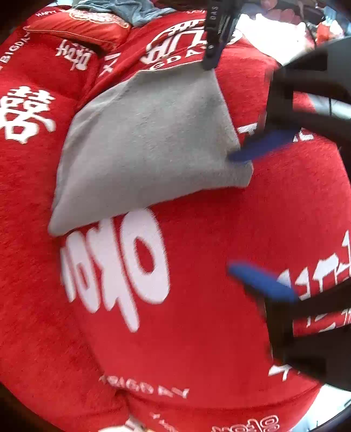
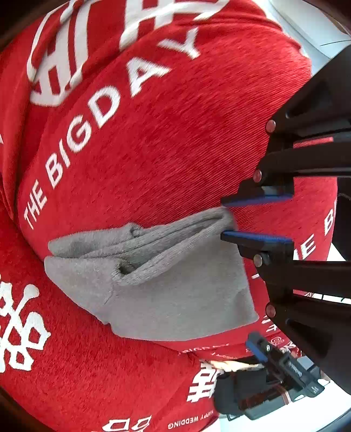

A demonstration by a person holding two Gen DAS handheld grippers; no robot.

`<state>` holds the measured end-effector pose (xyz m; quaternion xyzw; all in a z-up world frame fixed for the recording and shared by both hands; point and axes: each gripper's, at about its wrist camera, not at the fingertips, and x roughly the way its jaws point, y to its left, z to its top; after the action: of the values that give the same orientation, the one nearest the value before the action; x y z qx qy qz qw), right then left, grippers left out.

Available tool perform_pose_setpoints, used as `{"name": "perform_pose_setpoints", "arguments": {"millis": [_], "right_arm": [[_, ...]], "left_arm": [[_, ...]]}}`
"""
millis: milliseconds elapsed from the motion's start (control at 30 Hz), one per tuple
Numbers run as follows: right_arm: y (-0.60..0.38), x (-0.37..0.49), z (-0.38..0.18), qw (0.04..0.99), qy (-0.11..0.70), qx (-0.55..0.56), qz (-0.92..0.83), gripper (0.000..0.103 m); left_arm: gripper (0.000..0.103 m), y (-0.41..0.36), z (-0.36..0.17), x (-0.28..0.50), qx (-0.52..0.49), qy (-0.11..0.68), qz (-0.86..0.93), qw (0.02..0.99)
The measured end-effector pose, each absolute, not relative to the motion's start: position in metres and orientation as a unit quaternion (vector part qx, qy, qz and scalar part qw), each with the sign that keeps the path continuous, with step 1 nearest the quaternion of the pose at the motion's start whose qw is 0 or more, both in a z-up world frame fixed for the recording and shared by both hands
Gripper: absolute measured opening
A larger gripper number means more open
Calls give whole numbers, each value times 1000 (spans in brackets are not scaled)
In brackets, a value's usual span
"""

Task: Fold small clothes

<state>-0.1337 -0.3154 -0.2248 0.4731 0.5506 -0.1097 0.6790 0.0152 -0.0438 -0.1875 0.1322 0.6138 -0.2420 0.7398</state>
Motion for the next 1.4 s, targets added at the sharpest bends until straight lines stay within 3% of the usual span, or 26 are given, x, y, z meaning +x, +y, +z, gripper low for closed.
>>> {"name": "perform_pose_setpoints", "arguments": {"millis": [67, 233, 433, 567, 600, 800, 1033, 1067, 1100, 1167, 1200, 1233, 1400], "right_arm": [[-312, -140, -220, 680, 555, 463, -121, 29], [-302, -153, -206, 682, 554, 458, -134, 57], [-290, -159, -193, 688, 552, 451, -139, 81], [-288, -150, -185, 700, 557, 430, -119, 81], [-289, -145, -185, 702, 562, 424, -111, 81], [-317, -108, -170, 727, 562, 387, -71, 81], [-381, -39, -189, 725, 530, 438, -44, 80], [-388, -28, -199, 717, 533, 448, -38, 79], [-393, -20, -210, 706, 539, 457, -35, 72], [-404, -6, -233, 678, 556, 481, -29, 42], [-407, -4, -241, 667, 557, 494, -25, 16], [-411, -2, -248, 656, 553, 514, -15, 9], [-411, 0, -232, 691, 558, 459, 13, 8]], "left_arm": [[83, -41, -181, 14, 133, 605, -246, 746], [83, -33, -176, 15, 135, 607, -241, 745], [83, -30, -178, 12, 144, 611, -234, 742], [86, -31, -183, 12, 132, 624, -237, 733], [103, -31, -184, 13, 125, 630, -236, 729], [103, -38, -177, 27, 78, 646, -225, 725], [103, -59, -187, 54, 39, 656, -189, 730], [103, -62, -189, 56, 32, 657, -187, 729], [103, -66, -190, 58, 22, 659, -192, 727], [103, -73, -191, 59, 14, 657, -190, 729], [103, -77, -191, 60, 17, 655, -185, 732], [103, -80, -192, 60, 20, 654, -182, 734], [103, -86, -189, 64, 20, 639, -171, 750]]}}
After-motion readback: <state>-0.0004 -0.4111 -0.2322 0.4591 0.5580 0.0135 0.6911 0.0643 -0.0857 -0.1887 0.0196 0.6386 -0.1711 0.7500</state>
